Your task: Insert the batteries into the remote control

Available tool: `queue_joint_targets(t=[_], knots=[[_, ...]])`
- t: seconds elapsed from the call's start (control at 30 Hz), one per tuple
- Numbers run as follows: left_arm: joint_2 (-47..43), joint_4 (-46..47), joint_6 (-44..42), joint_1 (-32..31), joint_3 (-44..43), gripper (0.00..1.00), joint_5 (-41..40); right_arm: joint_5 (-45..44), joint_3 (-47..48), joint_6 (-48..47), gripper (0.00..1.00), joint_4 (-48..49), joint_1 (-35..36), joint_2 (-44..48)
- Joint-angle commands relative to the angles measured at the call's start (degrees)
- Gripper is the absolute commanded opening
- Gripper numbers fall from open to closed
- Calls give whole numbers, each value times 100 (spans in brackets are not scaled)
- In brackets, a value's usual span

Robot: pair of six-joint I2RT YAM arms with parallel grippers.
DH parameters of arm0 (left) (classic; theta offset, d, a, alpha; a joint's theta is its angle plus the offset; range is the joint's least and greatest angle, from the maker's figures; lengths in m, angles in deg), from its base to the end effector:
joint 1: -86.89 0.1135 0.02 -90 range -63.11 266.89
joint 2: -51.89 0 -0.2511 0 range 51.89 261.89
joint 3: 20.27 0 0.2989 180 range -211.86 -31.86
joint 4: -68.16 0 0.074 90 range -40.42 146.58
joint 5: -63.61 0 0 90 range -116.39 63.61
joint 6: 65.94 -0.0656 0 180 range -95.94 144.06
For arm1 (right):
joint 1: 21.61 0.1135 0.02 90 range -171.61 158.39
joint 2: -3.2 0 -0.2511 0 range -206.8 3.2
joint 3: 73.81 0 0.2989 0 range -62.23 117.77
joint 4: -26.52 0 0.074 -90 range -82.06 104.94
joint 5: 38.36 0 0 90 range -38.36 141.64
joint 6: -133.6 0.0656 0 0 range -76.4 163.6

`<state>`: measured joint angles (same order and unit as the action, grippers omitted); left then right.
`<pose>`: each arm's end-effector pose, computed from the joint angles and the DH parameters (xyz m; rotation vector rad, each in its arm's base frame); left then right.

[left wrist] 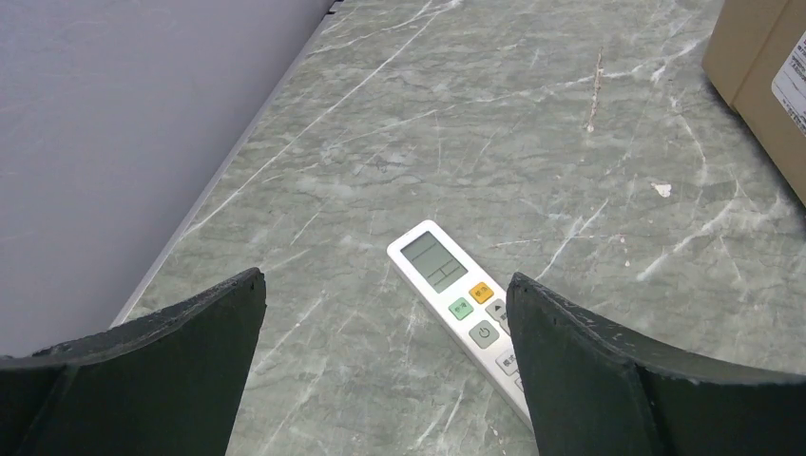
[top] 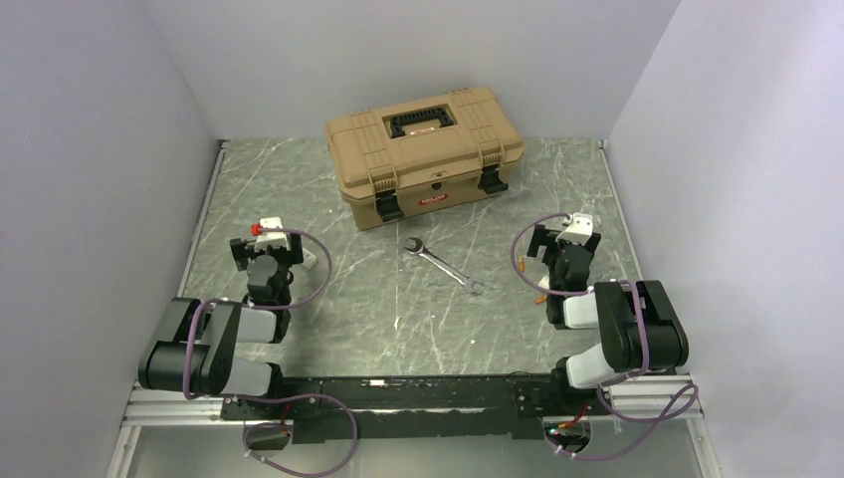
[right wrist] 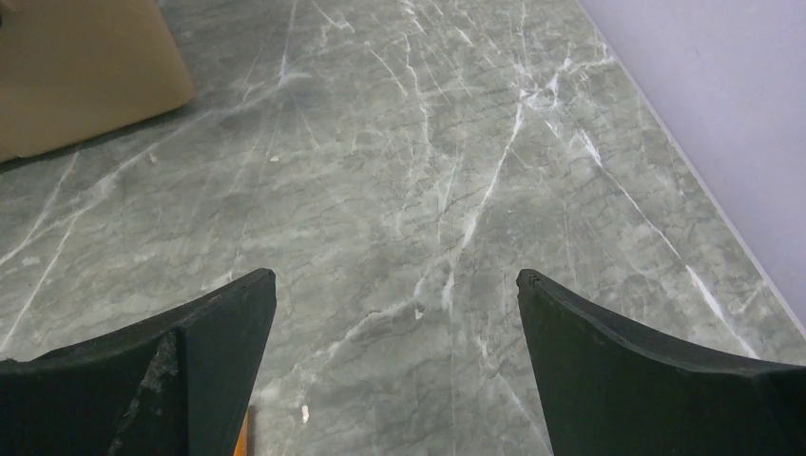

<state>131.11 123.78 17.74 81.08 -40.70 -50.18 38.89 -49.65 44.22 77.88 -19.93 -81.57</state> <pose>0.2631 -0.0002 0.0971 -0.1481 1.6256 0.3439 0.2803 -0.0063 0.0809 0.1478 1.7246 -0.1631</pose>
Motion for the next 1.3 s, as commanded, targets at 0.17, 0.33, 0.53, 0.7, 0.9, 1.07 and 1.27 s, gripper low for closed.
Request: queue_joint_targets(t=[0.17, 0.33, 0.53, 0.7, 0.9, 1.07, 1.27], knots=[[-75, 97, 90, 27, -162, 99, 102, 133, 185, 201, 100, 70, -135, -8], [-102, 46, 176, 61, -175, 99, 43, 113, 122, 160, 100, 181, -132, 52], [-489, 149, 17, -7, 26, 99, 38, 146, 80, 166, 100, -714, -132, 1057], [-1789, -2553, 556, -216, -578, 99, -228, 114, 5, 678, 100, -1576, -124, 1981], [-2780, -4244, 1134, -445, -850, 99, -287, 240, 460, 978, 100, -3426, -56, 3043], [-3323, -6002, 2195, -562, -1729, 99, -484, -271, 900, 2196, 100, -4702, -53, 3727], [-3453, -8934, 3173, -562, -3133, 99, -102, 36, 1692, 2588, 100, -6171, -72, 3578]])
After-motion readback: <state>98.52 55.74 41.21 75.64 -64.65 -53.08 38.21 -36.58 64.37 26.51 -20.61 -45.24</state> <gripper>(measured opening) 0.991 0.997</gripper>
